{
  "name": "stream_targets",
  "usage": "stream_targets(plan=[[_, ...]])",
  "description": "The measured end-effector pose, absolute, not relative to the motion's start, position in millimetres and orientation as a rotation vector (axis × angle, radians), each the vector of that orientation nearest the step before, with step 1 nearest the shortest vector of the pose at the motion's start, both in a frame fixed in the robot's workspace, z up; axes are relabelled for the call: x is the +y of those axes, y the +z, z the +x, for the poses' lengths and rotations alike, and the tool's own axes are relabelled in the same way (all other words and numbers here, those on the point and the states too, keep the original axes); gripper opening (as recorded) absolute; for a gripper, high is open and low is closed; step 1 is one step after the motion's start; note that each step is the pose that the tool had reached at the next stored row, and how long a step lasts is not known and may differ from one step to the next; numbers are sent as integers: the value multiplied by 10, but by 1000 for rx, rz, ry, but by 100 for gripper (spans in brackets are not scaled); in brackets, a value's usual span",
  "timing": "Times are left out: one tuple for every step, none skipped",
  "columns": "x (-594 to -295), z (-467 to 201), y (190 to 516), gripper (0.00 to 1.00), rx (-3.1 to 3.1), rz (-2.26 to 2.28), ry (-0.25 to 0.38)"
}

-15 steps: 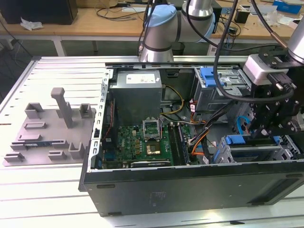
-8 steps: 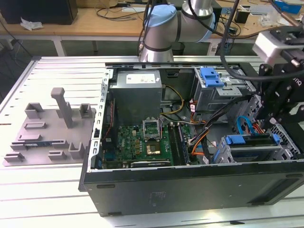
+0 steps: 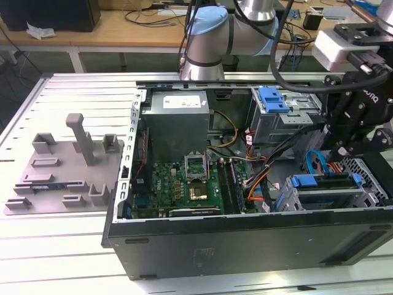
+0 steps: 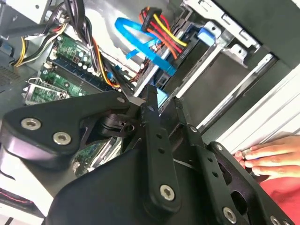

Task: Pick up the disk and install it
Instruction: 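Insert the second disk wire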

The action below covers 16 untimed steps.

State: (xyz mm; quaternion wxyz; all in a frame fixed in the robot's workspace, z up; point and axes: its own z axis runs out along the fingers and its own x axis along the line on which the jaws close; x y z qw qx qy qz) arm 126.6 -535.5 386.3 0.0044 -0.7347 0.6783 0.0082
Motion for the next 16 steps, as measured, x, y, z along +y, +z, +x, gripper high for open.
stream_targets(plan=[[-5355,1238,3863,30,2124,-2303,26],[-5355,1215,3863,30,2122,-2304,26],[-5355,1186,3863,30,2120,-2307,26],[-5355,1168,3863,30,2118,-2308,26],[-5356,1143,3863,30,2115,-2311,26],[-5355,1127,3863,30,2112,-2314,26],[-5356,1085,3863,30,2106,-2319,26],[-5355,1041,3863,30,2100,-2325,26],[-5355,1015,3863,30,2097,-2328,26],[-5356,997,3863,30,2095,-2330,26],[-5355,961,3863,28,2091,-2333,26],[-5356,929,3863,28,2088,-2336,26],[-5356,904,3863,15,2084,-2339,26],[-5356,893,3863,11,2083,-2341,26],[-5356,889,3863,11,2082,-2341,26],[-5356,889,3863,11,2082,-2341,26]])
